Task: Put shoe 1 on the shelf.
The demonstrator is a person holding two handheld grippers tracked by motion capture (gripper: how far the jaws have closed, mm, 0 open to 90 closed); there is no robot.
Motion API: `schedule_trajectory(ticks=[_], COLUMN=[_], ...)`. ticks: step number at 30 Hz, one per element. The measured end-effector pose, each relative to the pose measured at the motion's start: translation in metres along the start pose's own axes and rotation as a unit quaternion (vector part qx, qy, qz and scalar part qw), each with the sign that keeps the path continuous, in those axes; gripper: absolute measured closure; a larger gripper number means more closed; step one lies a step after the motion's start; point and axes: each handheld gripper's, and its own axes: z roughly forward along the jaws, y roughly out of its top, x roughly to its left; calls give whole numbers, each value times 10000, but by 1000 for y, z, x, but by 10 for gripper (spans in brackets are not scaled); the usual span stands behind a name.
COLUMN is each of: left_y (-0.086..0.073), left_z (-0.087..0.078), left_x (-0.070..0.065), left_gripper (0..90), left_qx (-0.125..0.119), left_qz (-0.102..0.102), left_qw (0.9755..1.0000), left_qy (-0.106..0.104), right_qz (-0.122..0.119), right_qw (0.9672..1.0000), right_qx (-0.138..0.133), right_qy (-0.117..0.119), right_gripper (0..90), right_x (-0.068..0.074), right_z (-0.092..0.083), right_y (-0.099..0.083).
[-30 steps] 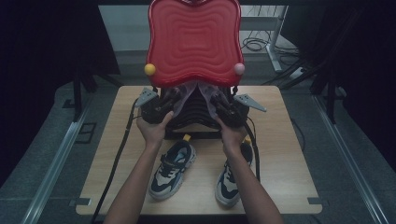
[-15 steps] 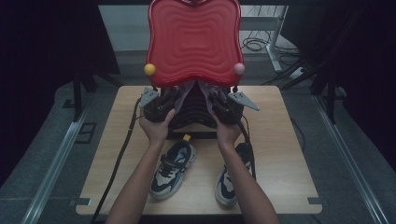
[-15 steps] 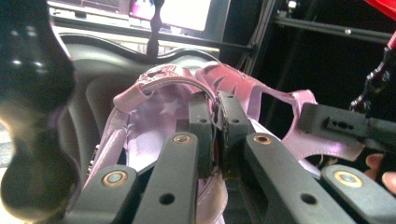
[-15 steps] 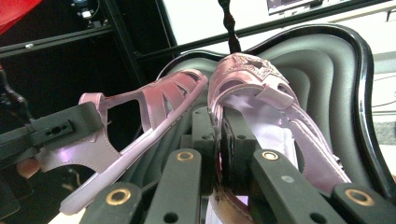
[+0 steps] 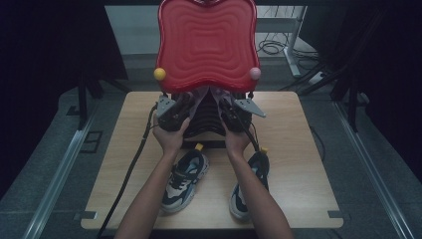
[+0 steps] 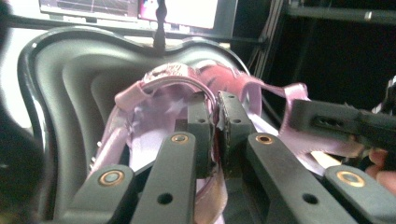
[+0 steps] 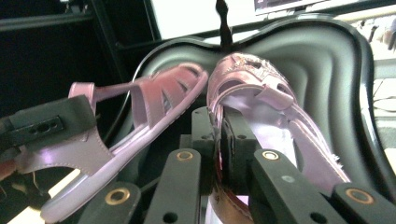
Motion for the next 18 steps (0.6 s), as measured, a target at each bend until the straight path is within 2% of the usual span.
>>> schedule_trajectory(ticks=[2,4,7,9,14,18], left_y=[-5,-11,-16,-17,-20,-19], left_z=[0,1,2,3,5,4], left_x=[-1,-3,-5,-5,-4,-4], left_gripper=[832,818,800,783,719,629], left_qx=[150,270,312,377,539,602], left_qz=[-24,0,-47,-107,-138,-197], left_qw=[9999,9996,9995,9992,9983,9977], left_qy=[-15,-8,-64,-106,-174,-238], right_qz=[-144,-134,-158,-140,-165,-137], right_qw=[9999,9998,9996,9992,9992,9991], right_qx=[65,118,228,363,358,379], right_qy=[-63,-65,-62,22,89,116], right_gripper=[839,836,817,798,782,752], right_x=[1,0,-1,-1,0,-2], right_z=[0,-1,-2,-2,-4,-8], right_y=[-3,-4,-6,-8,-7,-4])
